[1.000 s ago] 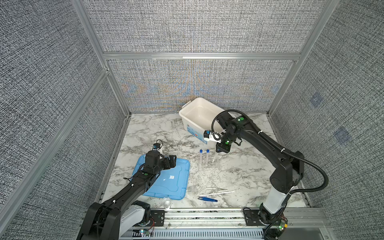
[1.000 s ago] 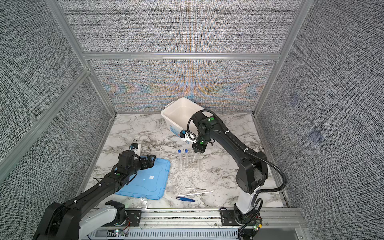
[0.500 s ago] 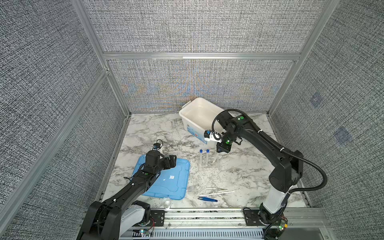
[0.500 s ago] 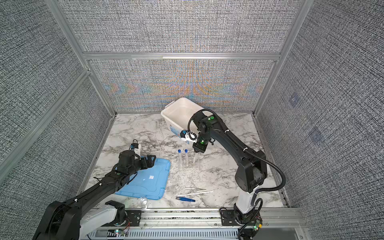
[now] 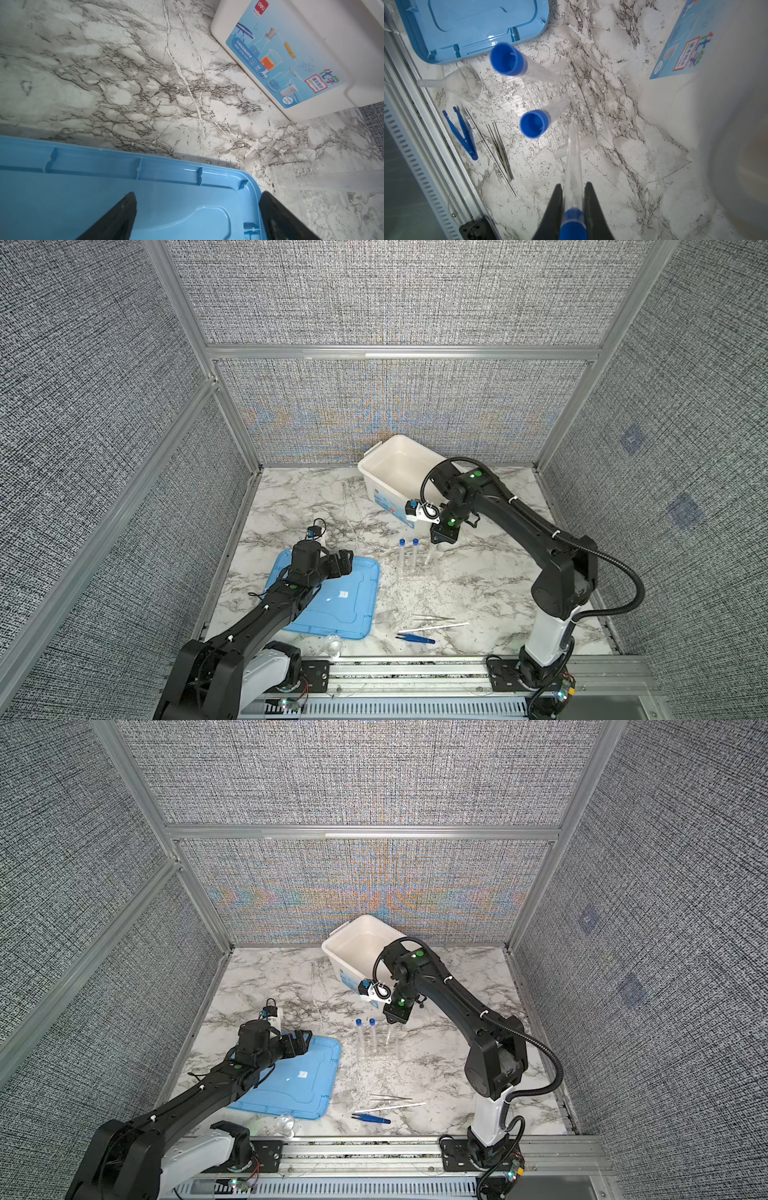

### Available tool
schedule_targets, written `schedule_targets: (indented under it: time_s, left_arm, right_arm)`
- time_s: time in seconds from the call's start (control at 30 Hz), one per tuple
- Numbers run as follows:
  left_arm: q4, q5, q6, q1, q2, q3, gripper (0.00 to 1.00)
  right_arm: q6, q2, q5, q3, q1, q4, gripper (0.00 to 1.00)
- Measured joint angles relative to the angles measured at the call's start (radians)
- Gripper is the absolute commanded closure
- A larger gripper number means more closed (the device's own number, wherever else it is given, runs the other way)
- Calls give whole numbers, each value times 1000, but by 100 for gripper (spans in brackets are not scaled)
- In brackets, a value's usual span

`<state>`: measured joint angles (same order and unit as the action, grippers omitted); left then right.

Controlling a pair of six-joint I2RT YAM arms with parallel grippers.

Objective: Organize the chemistry lab equipment
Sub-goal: 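Lower the tube upright beside the standing tubes and open the right gripper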

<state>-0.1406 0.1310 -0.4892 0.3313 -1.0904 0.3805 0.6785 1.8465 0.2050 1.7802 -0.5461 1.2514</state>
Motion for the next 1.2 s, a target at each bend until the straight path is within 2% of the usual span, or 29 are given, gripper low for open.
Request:
schedule_targets:
  time_s: [1.2]
  left_arm:
    - [7,1,-2,0,-6,8,7]
  right_arm:
    - [-1,85,-9,26,-30,-18,80]
